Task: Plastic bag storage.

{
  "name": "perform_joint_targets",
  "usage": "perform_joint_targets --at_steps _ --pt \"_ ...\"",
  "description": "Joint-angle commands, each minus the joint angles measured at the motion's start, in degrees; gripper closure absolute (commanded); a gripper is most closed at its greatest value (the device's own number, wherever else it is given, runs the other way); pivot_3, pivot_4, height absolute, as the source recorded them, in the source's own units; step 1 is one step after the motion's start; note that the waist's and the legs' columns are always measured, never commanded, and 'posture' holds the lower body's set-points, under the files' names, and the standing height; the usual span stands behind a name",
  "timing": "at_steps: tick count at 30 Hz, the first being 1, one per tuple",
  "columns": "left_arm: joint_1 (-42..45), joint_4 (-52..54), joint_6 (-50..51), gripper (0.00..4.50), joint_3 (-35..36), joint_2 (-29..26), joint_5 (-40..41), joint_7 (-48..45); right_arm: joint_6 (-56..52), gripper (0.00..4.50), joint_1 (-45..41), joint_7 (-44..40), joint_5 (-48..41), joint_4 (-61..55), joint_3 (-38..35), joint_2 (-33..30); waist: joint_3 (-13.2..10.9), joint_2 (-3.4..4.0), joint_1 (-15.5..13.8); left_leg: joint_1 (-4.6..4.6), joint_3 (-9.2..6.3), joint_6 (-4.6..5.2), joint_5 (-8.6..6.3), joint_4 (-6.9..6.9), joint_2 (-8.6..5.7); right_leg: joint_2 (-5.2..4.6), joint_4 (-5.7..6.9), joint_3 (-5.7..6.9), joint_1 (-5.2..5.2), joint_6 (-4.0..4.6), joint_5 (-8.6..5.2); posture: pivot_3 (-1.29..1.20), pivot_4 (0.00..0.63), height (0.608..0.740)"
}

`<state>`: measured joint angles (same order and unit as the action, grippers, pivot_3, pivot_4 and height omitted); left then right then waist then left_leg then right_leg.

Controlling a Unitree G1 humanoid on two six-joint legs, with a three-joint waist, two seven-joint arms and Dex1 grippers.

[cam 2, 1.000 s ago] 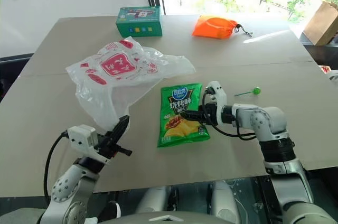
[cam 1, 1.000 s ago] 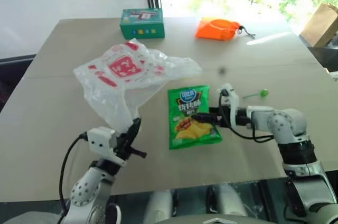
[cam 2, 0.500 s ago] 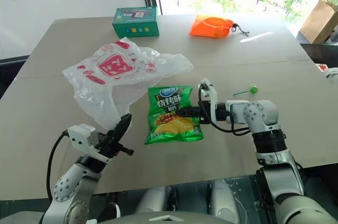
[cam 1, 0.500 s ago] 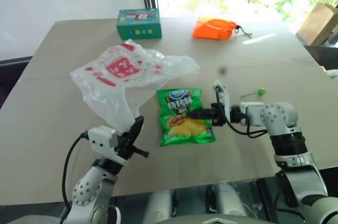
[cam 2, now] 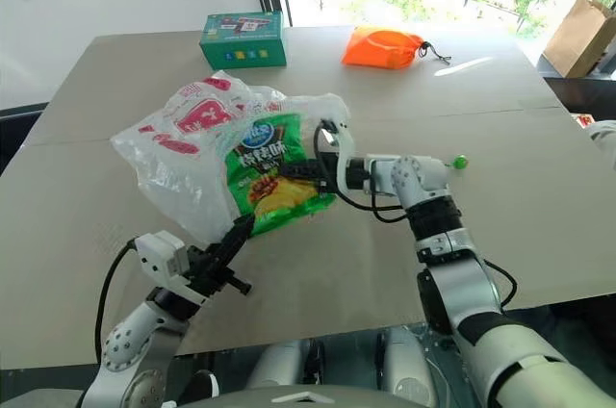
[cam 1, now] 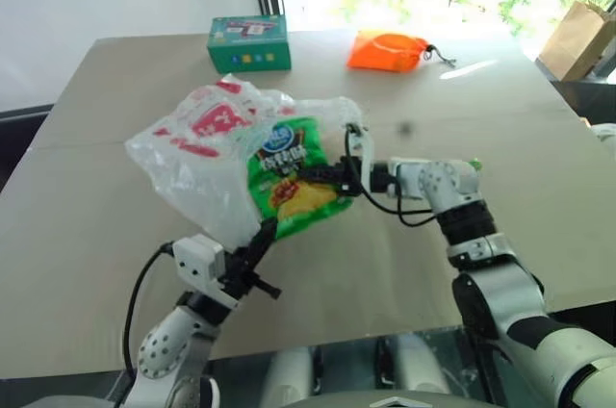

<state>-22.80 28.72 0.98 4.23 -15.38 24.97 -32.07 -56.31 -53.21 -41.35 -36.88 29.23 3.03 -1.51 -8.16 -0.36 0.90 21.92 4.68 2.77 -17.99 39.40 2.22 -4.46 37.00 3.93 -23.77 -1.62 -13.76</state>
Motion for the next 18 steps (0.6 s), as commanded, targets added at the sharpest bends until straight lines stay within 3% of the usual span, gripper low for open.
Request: perform_joint_targets --at_steps 1,9,16,18 --pt "-0.4 1.8 -0.3 4.50 -2.0 -0.6 1.2 -1.9 8.6 4.49 -7.1 3.0 1.2 9.3 -4.1 6.9 0.0 0.03 0.2 -0.02 0.01 0.00 0.00 0.00 0.01 0.00 0.01 -0.01 0.00 0.00 0.00 0.00 0.150 0.740" --pt "0.8 1.3 0.2 4.50 -3.1 -1.6 1.4 -2.7 24.4 4.49 -22.6 15.4 2.4 33.7 -13.4 20.3 -0.1 0.10 0.8 0.08 -0.04 -0.06 0.03 -0.05 -0.04 -0.10 -0.06 0.10 -0.02 0.00 0.00 0.00 0.150 0.740" --pt "1.7 0.2 -0.3 4.50 -4.4 -1.4 0.8 -3.1 21.9 4.49 -29.7 19.5 -4.2 35.8 -20.8 27.6 -0.1 0.19 1.5 0.14 -0.04 -0.07 0.04 -0.10 0.03 -0.10 -0.06 0.14 -0.08 0.00 0.00 0.00 0.150 0.740" --pt "2.0 -0.1 -0.6 4.50 -5.1 -1.4 0.7 -3.6 20.2 3.93 -29.2 17.0 -2.3 33.9 -17.2 29.2 -0.1 0.20 1.5 0.12 -0.01 -0.07 0.04 -0.12 0.04 -0.09 -0.04 0.11 -0.09 0.00 0.00 0.00 0.150 0.740"
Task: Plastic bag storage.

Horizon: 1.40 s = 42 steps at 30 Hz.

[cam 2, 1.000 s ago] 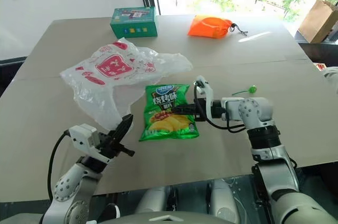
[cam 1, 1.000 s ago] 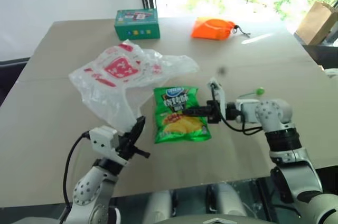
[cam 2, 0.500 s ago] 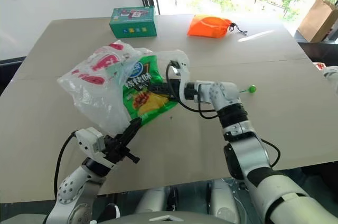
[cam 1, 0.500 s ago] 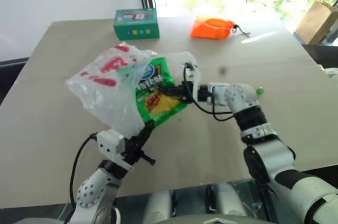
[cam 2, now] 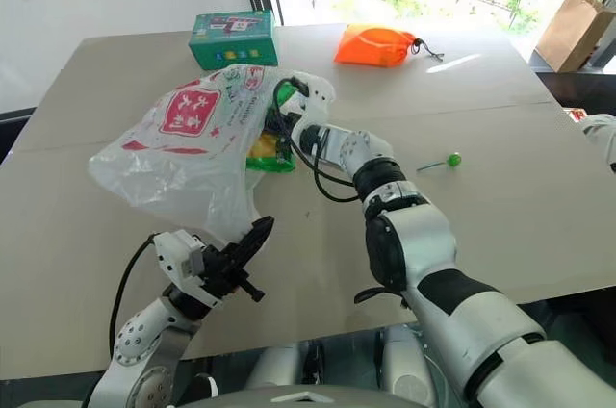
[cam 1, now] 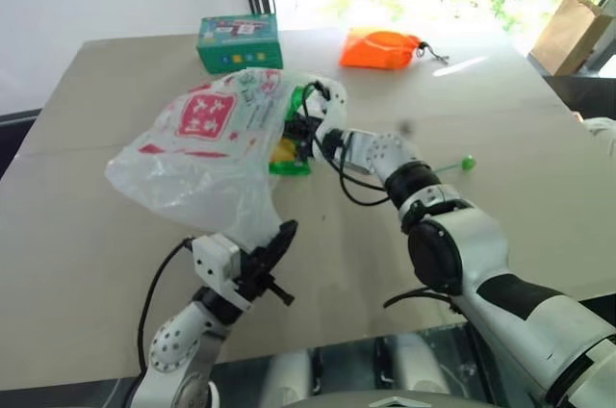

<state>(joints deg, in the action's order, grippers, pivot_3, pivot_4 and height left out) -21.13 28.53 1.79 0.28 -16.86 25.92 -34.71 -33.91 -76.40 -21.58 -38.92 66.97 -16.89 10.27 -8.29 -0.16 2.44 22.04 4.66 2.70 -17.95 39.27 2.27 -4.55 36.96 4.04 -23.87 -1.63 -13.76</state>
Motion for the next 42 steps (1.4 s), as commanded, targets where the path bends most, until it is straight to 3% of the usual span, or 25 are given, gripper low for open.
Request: perform_joint_targets --at_steps 1,8,9,14,18,22,27,35,42 --pt "0.5 -0.1 -1.4 4.50 -1.5 0.1 -0.1 -1.3 -3.0 3.70 -5.5 -3.6 0.7 -4.8 4.4 18.0 0.0 0.00 0.0 -0.01 0.00 0.00 0.00 -0.02 0.01 0.00 0.00 0.00 0.00 0.00 0.00 0.00 0.150 0.740" --pt "-0.5 0.3 1.3 4.50 -3.4 -1.7 3.7 -5.7 -6.0 0.41 1.0 -6.9 4.2 -12.4 15.4 17.0 0.0 0.00 -0.1 0.02 0.02 0.01 0.00 -0.02 -0.01 -0.03 -0.02 -0.04 -0.03 0.00 0.00 0.00 0.150 0.740" --pt "-0.8 0.2 1.2 4.50 -3.1 -1.7 4.2 -5.9 -4.1 0.10 2.8 -7.7 6.9 -13.6 18.8 15.4 0.0 0.01 -0.1 0.02 0.01 0.00 0.00 -0.02 -0.01 -0.03 -0.02 -0.03 -0.03 0.00 0.00 0.00 0.150 0.740" --pt "-0.9 -0.5 -0.4 4.50 -1.8 -1.7 3.8 -5.8 0.7 0.10 10.8 -12.0 13.3 -20.0 28.0 8.9 0.0 -0.01 -0.3 -0.03 0.00 0.00 -0.01 -0.05 0.00 -0.04 -0.03 -0.04 -0.01 0.00 -0.01 0.00 0.150 0.740" --pt "-0.7 -1.6 -1.5 4.50 0.9 1.3 4.9 -2.5 6.9 0.10 25.3 -31.1 18.1 -38.0 37.4 -10.4 0.0 -0.05 -0.5 0.04 -0.04 0.02 -0.02 0.00 -0.04 -0.08 -0.11 -0.04 0.03 -0.02 0.00 0.00 0.150 0.740" --pt "-1.9 -1.5 -1.6 4.50 0.2 0.9 4.0 -3.7 16.8 0.10 29.8 -30.0 23.8 -42.3 36.1 -17.5 0.0 -0.04 -1.0 0.16 -0.15 0.04 -0.02 0.15 -0.13 -0.15 -0.12 0.12 0.01 -0.08 0.04 0.00 0.150 0.740" --pt "-1.8 -2.2 -1.8 4.50 0.0 0.7 4.1 -4.4 27.4 0.10 27.7 -16.6 30.5 -33.2 29.9 -19.1 0.0 -0.03 0.0 -0.17 -0.06 -0.14 0.08 -0.01 0.00 0.08 0.07 0.01 0.08 -0.07 0.03 0.00 0.150 0.740" --pt "-2.0 -2.3 -1.8 4.50 -0.5 0.3 3.8 -5.0 38.8 0.10 15.7 -1.1 34.9 -10.6 22.7 -16.3 0.0 0.00 -0.1 -0.21 0.02 -0.23 0.14 0.00 -0.01 0.08 0.17 -0.17 0.05 -0.06 0.03 0.00 0.150 0.740" --pt "-2.8 -0.7 -1.4 4.50 -0.4 -0.1 3.9 -4.4 42.9 0.10 8.5 1.2 37.4 2.6 20.7 -14.1 0.0 0.02 -0.1 -0.14 -0.01 -0.23 0.14 -0.04 0.01 0.07 0.10 -0.13 0.03 -0.05 0.03 0.00 0.150 0.740"
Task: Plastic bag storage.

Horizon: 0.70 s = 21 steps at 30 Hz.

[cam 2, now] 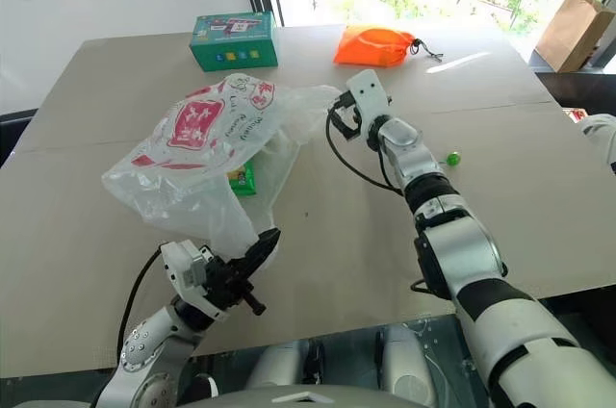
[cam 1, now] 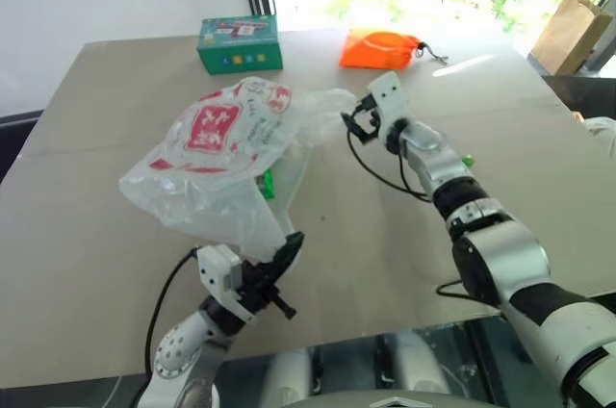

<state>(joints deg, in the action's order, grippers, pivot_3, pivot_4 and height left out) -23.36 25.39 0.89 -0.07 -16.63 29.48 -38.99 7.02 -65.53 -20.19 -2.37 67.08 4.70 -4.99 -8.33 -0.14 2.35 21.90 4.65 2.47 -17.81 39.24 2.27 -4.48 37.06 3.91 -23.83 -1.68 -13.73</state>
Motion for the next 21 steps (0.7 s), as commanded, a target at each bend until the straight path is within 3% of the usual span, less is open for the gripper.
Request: perform_joint_targets --at_steps 1,5,10,11,16,21 --pt "-0.7 2.5 -0.6 4.50 -0.1 -0.3 0.2 0.0 2.1 0.10 -2.6 -0.6 1.3 3.4 -0.8 1.4 0.0 0.00 0.0 0.00 0.00 0.00 0.00 0.00 0.00 0.00 0.00 0.00 0.00 0.00 0.00 0.00 0.150 0.740" --pt "-1.0 2.5 -1.3 4.50 -0.2 0.1 -0.5 0.5 3.6 1.32 -3.5 -1.8 2.1 5.0 -1.6 1.8 0.0 0.04 0.0 0.01 -0.02 0.00 0.00 0.00 0.01 -0.02 0.01 0.00 0.00 0.00 0.00 0.00 0.150 0.740" --pt "-1.0 1.4 -1.9 4.50 -0.6 0.5 -0.7 0.2 5.1 4.09 -3.7 -1.4 1.3 4.7 -4.3 1.0 0.0 0.05 0.0 0.04 -0.04 0.00 0.00 0.00 0.01 -0.05 -0.01 0.01 0.00 0.00 0.00 0.00 0.150 0.740" --pt "-0.8 0.9 -2.0 4.50 -0.6 0.5 -0.7 -0.1 5.4 4.45 -3.7 -1.2 1.1 4.6 -4.9 0.9 0.0 0.05 0.0 0.04 -0.05 0.00 0.00 0.00 0.01 -0.05 -0.01 0.01 0.00 0.00 0.00 0.00 0.150 0.740" --pt "3.0 0.1 -0.5 4.50 0.2 -0.1 0.1 0.1 5.6 4.45 -2.7 -0.3 1.4 3.3 -6.7 -1.7 0.0 0.07 -0.1 0.04 -0.05 0.00 0.00 0.00 0.00 -0.04 0.00 0.01 0.00 0.00 0.00 0.00 0.150 0.740" --pt "9.1 -0.2 1.5 4.50 0.8 -0.4 0.8 1.2 1.7 4.45 5.1 -1.1 1.2 -6.3 -8.0 -10.0 0.0 0.08 -1.0 0.10 -0.15 0.01 0.00 0.05 -0.05 -0.09 -0.03 0.03 0.04 0.00 0.00 0.00 0.150 0.740"
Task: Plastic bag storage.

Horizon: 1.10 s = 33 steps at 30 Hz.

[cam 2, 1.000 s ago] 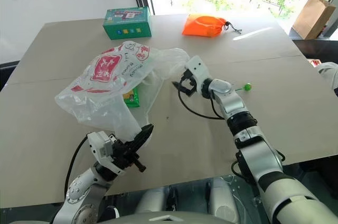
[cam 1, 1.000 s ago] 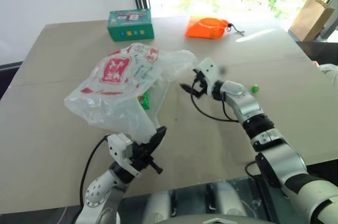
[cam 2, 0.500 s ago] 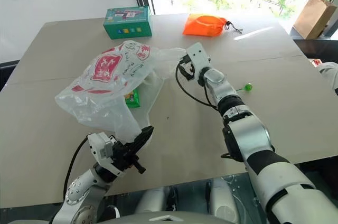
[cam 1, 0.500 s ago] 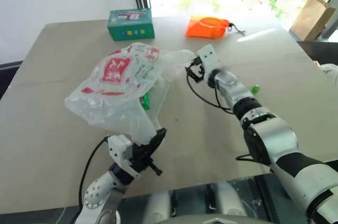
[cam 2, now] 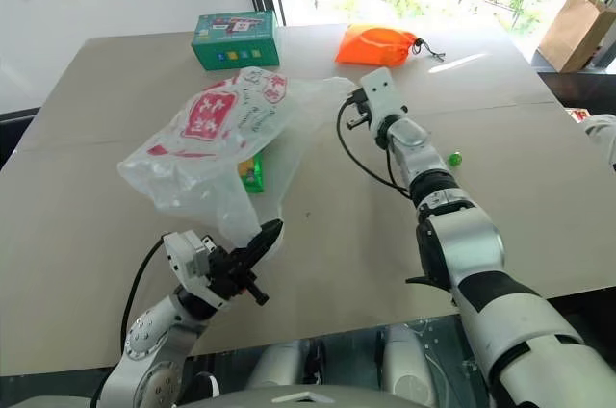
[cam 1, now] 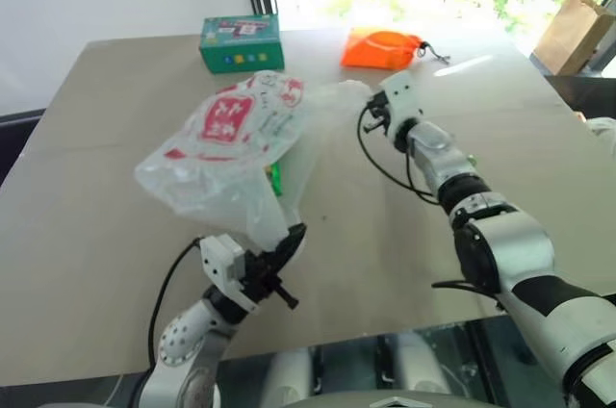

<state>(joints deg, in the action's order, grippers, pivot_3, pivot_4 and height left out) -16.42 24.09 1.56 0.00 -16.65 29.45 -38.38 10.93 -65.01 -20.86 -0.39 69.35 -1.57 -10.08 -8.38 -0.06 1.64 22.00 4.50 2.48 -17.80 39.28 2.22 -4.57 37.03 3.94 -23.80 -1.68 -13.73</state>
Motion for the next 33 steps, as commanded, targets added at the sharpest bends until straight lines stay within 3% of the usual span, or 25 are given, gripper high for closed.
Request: perform_joint_targets --at_steps 1,9,12,15,16,17,20,24,28,33 --pt "3.0 1.3 1.0 4.50 0.9 -0.7 0.9 0.6 -4.6 4.45 8.0 -1.2 -1.1 -13.8 -2.1 -6.8 0.0 -0.01 -0.7 0.00 -0.04 0.00 0.00 0.00 -0.01 -0.01 -0.03 0.01 0.03 0.00 0.00 0.00 0.150 0.740" --pt "8.3 -1.6 2.6 4.50 5.3 0.9 3.2 4.3 -31.3 4.45 30.1 -5.0 -7.3 -57.5 -3.7 -13.9 -0.1 0.25 -0.3 -0.10 0.13 -0.01 0.00 -0.09 0.09 0.11 -0.03 -0.03 0.00 -0.02 0.00 0.00 0.150 0.740" --pt "10.7 -2.2 3.7 4.50 6.4 2.1 4.5 5.9 -39.2 3.68 34.6 -10.4 -13.5 -69.7 -4.4 -16.6 -0.1 0.24 -0.5 -0.18 0.10 -0.02 0.01 -0.04 0.09 0.15 0.08 -0.03 0.01 -0.03 0.01 0.00 0.150 0.740" --pt "11.5 -1.6 4.1 4.50 6.1 2.1 4.8 5.6 -40.6 2.12 37.3 -13.4 -16.3 -75.5 -5.7 -19.3 -0.1 0.21 -1.0 -0.18 0.06 -0.01 0.00 0.02 0.03 0.17 0.08 -0.03 0.04 -0.03 0.01 0.00 0.150 0.740" --pt "11.6 -1.2 4.3 4.50 5.9 2.2 5.2 5.4 -40.6 1.84 39.1 -15.5 -16.5 -76.2 -6.0 -21.7 -0.1 0.20 -1.3 -0.18 0.06 0.00 0.00 0.03 0.02 0.17 0.07 -0.04 0.04 -0.03 0.01 0.00 0.150 0.740" --pt "11.3 -1.1 4.3 4.50 5.7 2.4 5.4 5.2 -39.4 1.22 41.4 -17.5 -15.9 -74.5 -7.4 -25.0 -0.1 0.18 -1.4 -0.11 0.00 0.03 -0.01 0.04 -0.06 0.12 0.03 0.00 0.05 -0.03 0.01 0.00 0.150 0.740" --pt "10.7 -1.5 3.9 4.50 5.6 2.6 5.5 4.4 -37.2 0.02 44.1 -20.4 -15.9 -70.0 -9.6 -30.0 -0.1 0.13 -2.5 -0.04 -0.03 0.14 -0.08 0.05 -0.09 0.09 -0.16 0.06 0.09 -0.03 0.01 0.00 0.150 0.740" --pt "9.7 -2.1 3.5 4.50 5.9 2.5 5.2 3.6 -34.4 0.02 42.6 -23.6 -16.7 -59.7 -10.4 -32.1 -0.1 0.11 -2.1 -0.09 0.13 0.21 -0.12 0.06 -0.08 0.13 -0.22 -0.05 0.09 -0.04 0.01 0.00 0.150 0.740" --pt "9.2 -3.3 2.5 4.50 6.0 2.7 4.4 2.8 -34.0 0.02 39.4 -26.7 -19.6 -49.1 -11.7 -30.1 -0.1 0.08 -1.8 -0.23 0.11 0.18 -0.10 0.06 -0.07 0.39 -0.19 -0.12 0.17 -0.03 0.01 0.00 0.150 0.740" --pt "8.8 -3.6 1.9 4.50 5.4 2.8 3.7 2.2 -25.1 0.02 34.9 -30.0 -15.9 -36.7 -8.9 -29.3 -0.1 0.09 -1.7 -0.23 0.16 0.18 -0.10 0.06 -0.02 0.39 -0.18 -0.21 0.17 -0.03 0.01 0.00 0.150 0.740"
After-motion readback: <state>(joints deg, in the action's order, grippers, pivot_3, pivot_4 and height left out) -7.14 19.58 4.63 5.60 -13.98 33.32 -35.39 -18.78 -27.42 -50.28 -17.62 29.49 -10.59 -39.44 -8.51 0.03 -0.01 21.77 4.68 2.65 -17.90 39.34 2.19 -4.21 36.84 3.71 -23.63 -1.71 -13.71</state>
